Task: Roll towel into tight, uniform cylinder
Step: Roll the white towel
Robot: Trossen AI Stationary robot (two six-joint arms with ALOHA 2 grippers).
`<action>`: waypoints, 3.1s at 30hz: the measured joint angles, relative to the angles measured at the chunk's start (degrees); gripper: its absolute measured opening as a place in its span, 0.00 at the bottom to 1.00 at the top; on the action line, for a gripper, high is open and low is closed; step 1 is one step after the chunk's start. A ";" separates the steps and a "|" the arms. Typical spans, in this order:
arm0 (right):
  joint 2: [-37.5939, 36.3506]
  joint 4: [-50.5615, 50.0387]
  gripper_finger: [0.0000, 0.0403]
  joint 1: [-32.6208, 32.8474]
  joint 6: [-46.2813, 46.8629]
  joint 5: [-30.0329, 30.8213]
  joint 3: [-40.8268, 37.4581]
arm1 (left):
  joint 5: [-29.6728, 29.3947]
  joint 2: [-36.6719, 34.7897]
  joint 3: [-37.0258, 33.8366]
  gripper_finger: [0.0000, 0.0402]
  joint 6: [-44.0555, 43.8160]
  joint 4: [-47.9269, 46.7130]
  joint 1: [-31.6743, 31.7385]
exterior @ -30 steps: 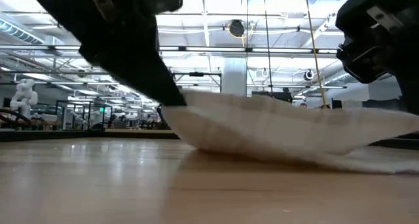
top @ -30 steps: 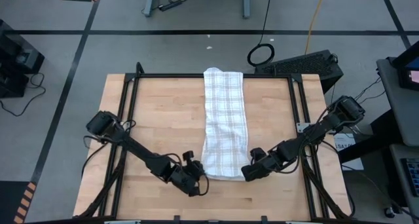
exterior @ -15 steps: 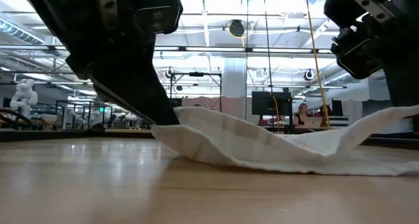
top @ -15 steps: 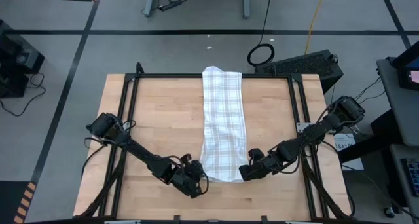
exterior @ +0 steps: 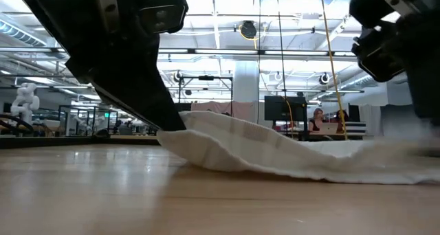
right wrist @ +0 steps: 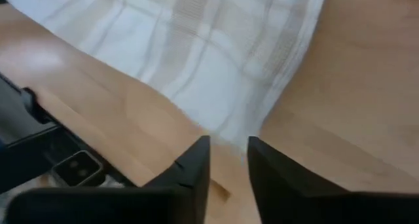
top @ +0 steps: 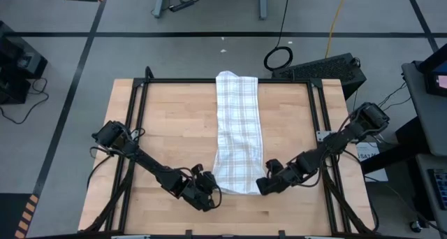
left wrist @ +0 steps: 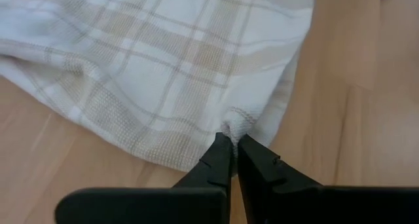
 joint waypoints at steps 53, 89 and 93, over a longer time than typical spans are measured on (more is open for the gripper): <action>3.65 6.56 0.32 2.95 5.59 7.97 -0.02 | -0.42 -0.20 0.00 0.02 6.10 3.03 -1.75; -12.72 -8.86 0.32 -8.13 -25.15 -3.23 0.00 | 5.42 -6.43 -0.02 0.15 1.56 3.94 1.71; -15.77 -11.44 0.32 -8.90 -33.56 -1.82 -0.02 | 5.52 -7.88 0.04 0.27 1.97 2.81 0.36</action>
